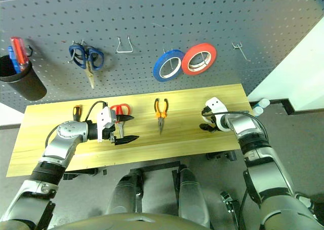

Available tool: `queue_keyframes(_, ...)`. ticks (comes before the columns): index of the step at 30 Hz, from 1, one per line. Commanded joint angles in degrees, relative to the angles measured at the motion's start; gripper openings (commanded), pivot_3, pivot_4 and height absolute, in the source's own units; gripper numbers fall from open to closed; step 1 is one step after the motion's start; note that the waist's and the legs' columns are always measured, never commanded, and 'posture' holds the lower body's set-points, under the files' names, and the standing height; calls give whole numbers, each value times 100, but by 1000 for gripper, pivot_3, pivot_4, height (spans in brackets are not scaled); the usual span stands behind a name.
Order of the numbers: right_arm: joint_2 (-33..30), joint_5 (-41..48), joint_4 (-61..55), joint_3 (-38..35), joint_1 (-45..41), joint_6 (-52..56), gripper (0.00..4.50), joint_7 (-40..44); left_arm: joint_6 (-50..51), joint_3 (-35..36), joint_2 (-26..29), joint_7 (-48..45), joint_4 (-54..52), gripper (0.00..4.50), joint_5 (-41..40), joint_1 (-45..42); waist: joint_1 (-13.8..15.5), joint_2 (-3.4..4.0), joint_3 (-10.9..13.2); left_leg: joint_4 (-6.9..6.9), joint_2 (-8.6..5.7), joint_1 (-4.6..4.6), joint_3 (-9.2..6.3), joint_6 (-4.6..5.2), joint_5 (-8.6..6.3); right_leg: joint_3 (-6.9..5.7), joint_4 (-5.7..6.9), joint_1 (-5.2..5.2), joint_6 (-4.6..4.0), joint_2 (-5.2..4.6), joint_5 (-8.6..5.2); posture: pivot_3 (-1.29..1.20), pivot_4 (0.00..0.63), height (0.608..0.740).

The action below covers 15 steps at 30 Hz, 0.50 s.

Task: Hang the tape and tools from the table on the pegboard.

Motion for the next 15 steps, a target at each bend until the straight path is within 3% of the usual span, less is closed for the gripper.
queue_keyframes(1,101,-201,437,56,-117,-304,4306,28,-44,-92,-96,83,-432,4500,-42,-39,-4,-17,26,0,0,0,0,0,0,2,0,0,0,0,0,81,360,740)
queue_keyframes(3,139,-271,618,52,-179,-417,3886,42,57,-110,-118,134,-576,4500,-64,-40,-3,-24,36,0,0,0,1,0,0,4,-1,0,0,1,0,82,359,740)
queue_keyframes(14,175,-499,530,125,-296,-359,187,416,492,-151,-65,6,-936,4500,-297,-50,0,-24,46,-5,0,3,2,0,0,9,-1,-3,1,5,-1,92,342,740)
queue_keyframes(15,171,-512,456,128,-280,-328,55,433,555,-138,-69,9,-968,4500,-332,-61,-1,-24,46,-5,0,2,2,0,0,9,-2,-3,1,4,-1,91,339,740)
